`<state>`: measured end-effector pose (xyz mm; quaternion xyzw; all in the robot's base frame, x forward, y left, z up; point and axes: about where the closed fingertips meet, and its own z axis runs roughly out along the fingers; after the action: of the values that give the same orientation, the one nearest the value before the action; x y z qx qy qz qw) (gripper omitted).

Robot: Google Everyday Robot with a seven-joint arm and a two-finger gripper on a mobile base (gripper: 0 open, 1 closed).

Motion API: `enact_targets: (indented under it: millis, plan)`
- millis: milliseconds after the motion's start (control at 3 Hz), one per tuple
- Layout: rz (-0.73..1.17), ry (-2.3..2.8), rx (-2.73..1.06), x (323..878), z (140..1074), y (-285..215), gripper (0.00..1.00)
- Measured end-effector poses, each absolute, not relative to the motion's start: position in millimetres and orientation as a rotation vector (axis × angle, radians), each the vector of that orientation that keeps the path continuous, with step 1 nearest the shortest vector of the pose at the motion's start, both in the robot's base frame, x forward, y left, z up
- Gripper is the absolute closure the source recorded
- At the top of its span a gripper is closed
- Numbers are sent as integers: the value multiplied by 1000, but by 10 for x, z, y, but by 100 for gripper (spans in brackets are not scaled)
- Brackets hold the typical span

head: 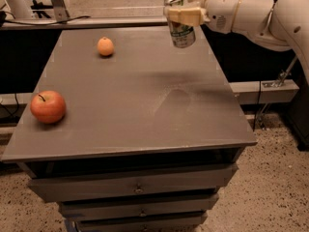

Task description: Place 7up can upright

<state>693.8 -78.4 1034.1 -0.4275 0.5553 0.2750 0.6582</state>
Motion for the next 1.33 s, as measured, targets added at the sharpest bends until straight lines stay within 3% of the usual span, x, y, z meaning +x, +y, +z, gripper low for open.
enact_targets:
  millis: [667, 1333]
  plan:
    - [591, 1146, -1030, 6772, 10152, -898, 100]
    - [681, 1121, -942, 6802, 9771, -871, 100]
